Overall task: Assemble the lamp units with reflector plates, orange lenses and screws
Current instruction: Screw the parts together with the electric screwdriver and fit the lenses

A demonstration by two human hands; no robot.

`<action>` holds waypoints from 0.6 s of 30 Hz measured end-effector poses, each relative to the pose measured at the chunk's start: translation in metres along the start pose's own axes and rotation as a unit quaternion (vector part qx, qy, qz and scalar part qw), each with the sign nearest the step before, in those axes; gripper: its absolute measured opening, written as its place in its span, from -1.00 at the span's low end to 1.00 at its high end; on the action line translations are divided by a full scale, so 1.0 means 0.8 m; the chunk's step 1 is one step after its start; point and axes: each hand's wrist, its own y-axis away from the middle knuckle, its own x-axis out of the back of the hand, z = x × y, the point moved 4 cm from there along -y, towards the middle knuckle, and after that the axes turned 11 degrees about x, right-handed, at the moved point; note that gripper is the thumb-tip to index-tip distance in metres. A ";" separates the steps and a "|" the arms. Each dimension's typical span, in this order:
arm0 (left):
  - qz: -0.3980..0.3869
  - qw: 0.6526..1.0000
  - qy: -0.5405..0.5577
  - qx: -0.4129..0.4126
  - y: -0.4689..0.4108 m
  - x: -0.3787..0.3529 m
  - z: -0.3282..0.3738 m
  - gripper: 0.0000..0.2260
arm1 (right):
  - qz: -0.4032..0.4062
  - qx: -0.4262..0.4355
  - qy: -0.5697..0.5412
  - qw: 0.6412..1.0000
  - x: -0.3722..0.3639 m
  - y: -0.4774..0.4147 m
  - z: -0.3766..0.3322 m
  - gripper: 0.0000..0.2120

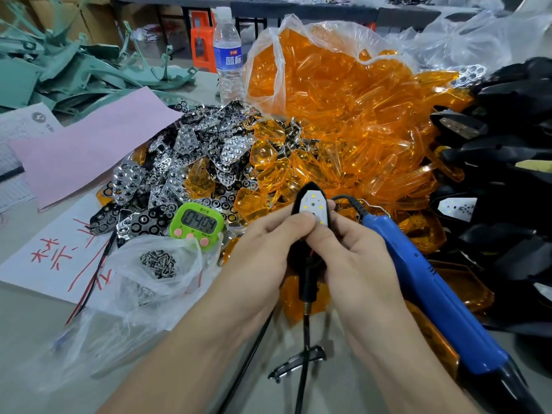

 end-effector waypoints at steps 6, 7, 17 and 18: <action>0.112 0.978 -0.152 -0.089 0.000 0.014 0.012 -0.72 | 0.093 0.169 0.319 0.928 0.030 0.004 -0.035 -0.78; 0.109 0.971 -0.189 -0.099 0.002 0.013 0.013 -0.72 | 0.100 0.181 0.317 0.926 0.036 0.002 -0.038 -0.78; -0.011 0.969 -0.245 0.001 0.013 -0.007 0.003 -0.82 | 0.007 0.139 0.126 0.982 0.051 -0.016 -0.030 -0.87; -0.025 0.974 -0.226 0.019 0.014 -0.009 0.002 -0.87 | 0.021 0.140 0.120 0.983 0.053 -0.017 -0.031 -0.87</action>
